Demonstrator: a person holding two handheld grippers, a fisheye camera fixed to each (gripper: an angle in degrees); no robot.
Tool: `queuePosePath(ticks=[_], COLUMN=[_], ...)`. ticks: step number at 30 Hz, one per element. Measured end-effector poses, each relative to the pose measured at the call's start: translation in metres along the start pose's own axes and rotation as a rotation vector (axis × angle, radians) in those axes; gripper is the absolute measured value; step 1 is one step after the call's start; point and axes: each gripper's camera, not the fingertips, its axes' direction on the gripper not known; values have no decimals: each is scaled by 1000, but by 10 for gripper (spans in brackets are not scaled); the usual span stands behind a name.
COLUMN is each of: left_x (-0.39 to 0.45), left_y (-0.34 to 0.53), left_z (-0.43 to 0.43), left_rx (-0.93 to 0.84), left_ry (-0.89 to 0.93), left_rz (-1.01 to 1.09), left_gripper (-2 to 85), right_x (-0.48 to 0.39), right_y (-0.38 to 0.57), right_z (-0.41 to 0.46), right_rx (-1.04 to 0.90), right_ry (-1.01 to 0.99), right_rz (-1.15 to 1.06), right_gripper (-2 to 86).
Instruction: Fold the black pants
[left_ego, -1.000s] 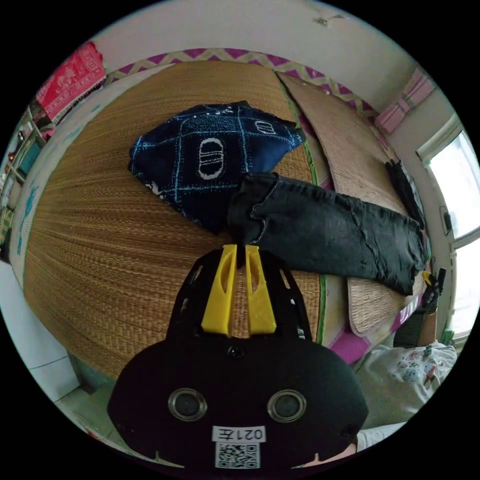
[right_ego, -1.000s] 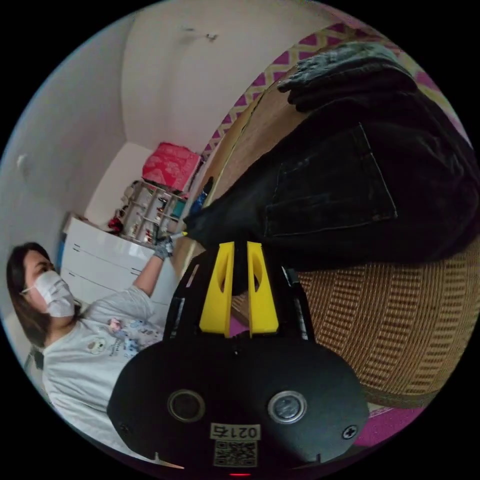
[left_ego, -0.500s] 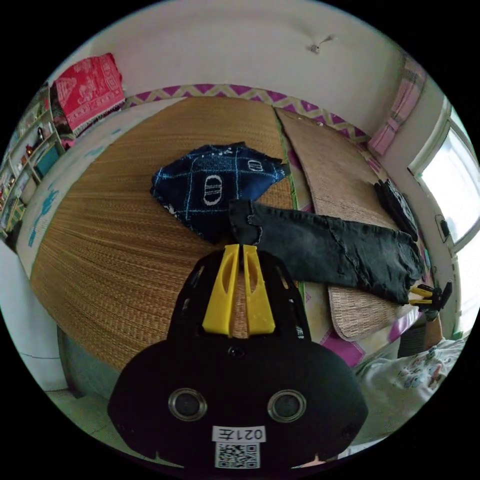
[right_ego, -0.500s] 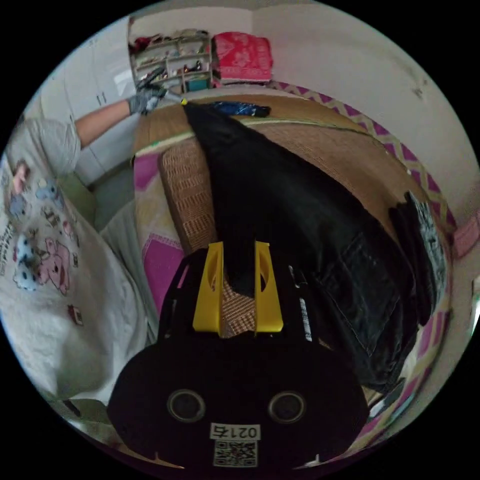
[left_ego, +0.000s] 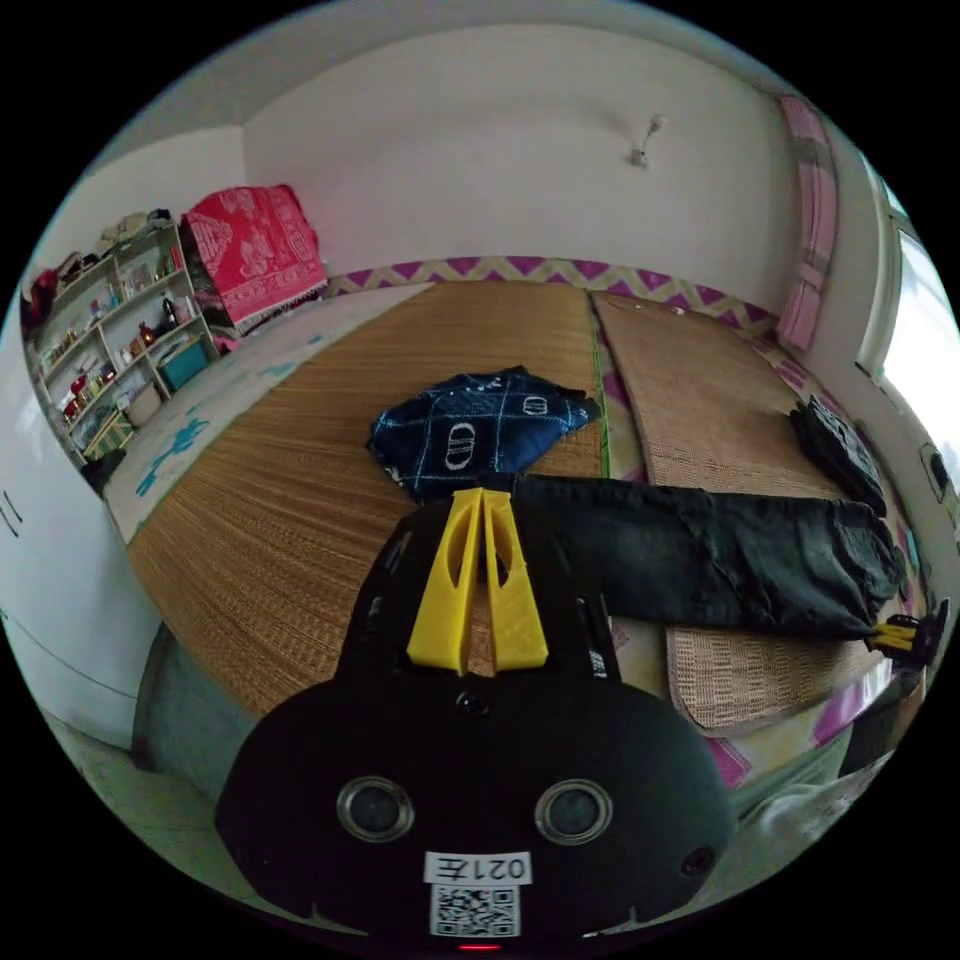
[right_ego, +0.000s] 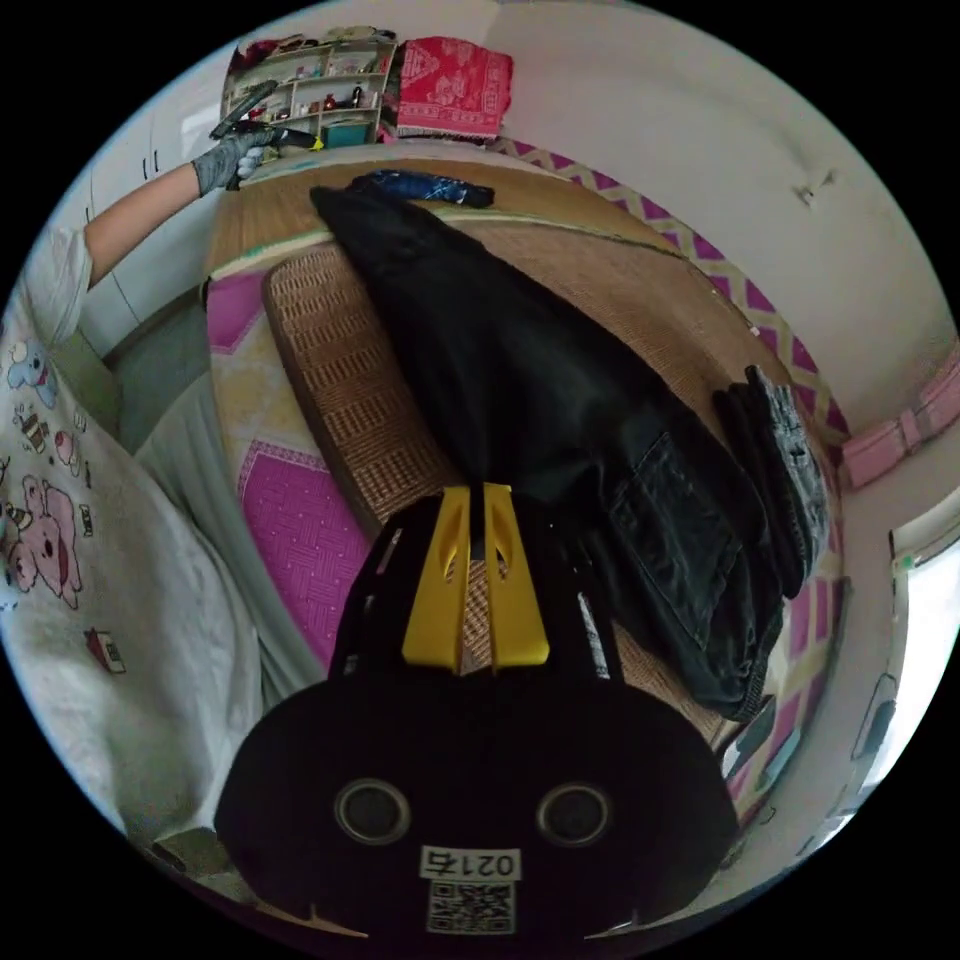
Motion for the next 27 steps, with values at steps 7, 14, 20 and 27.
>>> queuePosePath(ticks=[7,14,20,27], left_x=[13,57,106,135], left_y=[23,12,1,16], left_z=[55,93,133,181], left_rx=[-45,-75,-90,-191], left_ry=[74,226,301,394], left_rz=[95,222,444,624], left_gripper=[-9,1,58,66], right_x=[3,164,272,333], right_y=[14,-30,-92,-101], right_z=[-3,25,133,178], right_rx=[41,225,12,-54], right_ry=[-136,-14,21,-189], right_rz=[-69,74,-70,-135], right_gripper=[80,71,80,29])
